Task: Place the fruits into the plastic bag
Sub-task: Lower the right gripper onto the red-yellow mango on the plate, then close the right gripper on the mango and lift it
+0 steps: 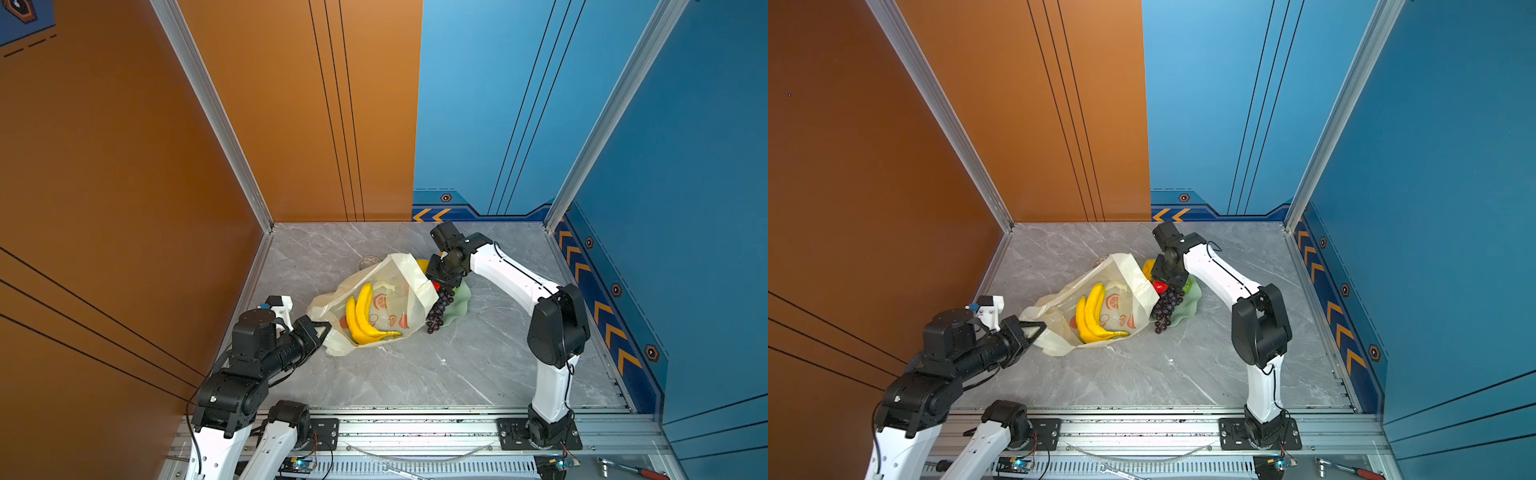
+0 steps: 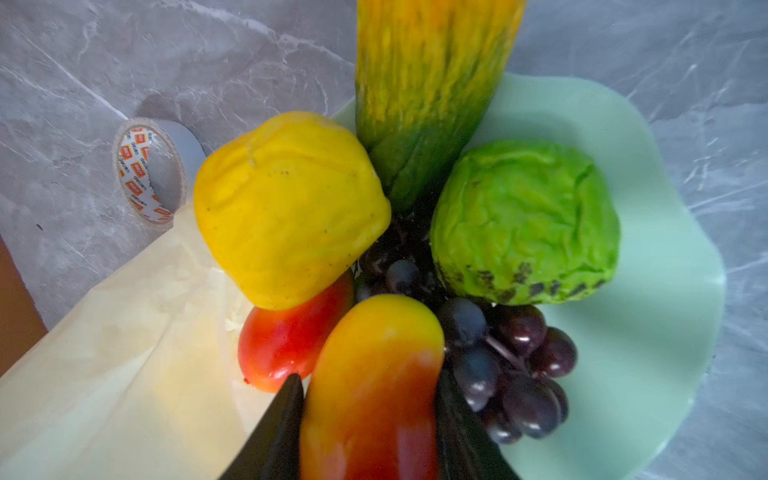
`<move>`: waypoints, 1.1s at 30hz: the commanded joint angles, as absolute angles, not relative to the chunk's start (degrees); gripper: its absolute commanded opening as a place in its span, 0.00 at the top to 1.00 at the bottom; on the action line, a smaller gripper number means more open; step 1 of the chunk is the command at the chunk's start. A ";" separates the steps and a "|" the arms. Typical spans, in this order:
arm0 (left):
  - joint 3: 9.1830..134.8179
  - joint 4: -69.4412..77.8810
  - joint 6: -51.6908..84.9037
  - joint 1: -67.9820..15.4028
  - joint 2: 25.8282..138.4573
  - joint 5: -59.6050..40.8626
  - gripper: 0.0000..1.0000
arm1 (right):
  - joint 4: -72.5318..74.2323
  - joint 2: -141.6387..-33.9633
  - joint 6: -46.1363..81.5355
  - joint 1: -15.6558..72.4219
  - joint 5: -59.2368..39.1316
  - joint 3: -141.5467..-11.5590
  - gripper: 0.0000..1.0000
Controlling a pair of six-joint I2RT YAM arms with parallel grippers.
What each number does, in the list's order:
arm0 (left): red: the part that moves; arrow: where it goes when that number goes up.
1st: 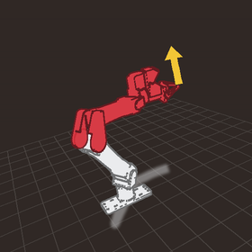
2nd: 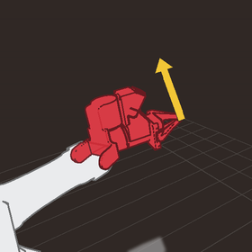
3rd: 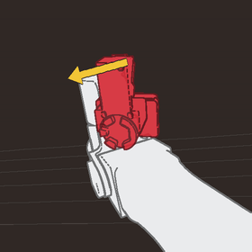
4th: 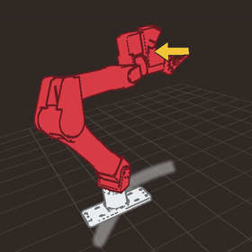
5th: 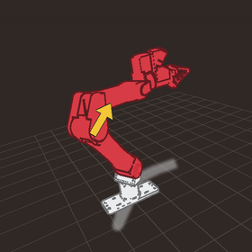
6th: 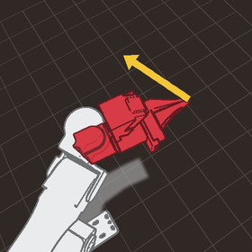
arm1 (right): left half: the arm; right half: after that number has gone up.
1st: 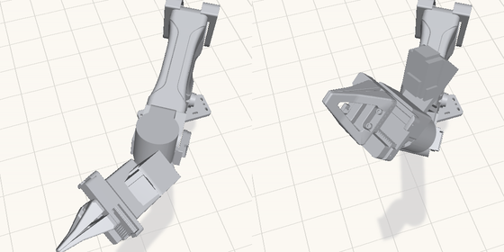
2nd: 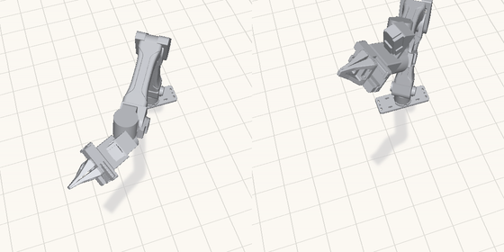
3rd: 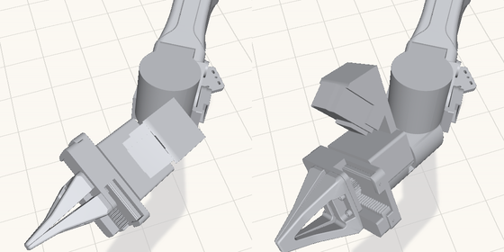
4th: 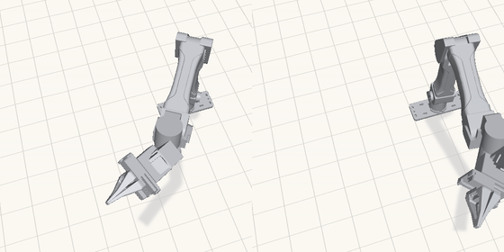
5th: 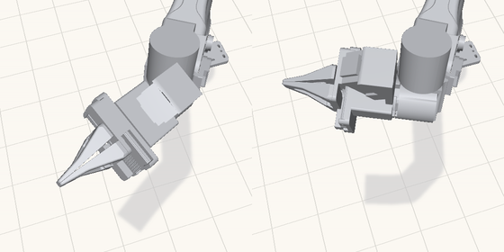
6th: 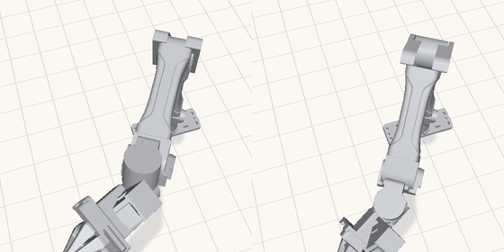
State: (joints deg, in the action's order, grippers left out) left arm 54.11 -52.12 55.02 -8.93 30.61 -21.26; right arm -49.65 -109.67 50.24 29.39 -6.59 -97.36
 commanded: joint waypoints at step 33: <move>55.51 -47.62 57.03 -8.28 29.93 -25.13 1.00 | -40.30 -87.90 48.26 37.99 -17.93 -102.20 0.59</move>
State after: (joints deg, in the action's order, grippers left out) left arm 54.19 -49.78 56.21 -8.86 30.55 -23.40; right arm -42.19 -87.05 48.51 35.00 -16.43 -99.57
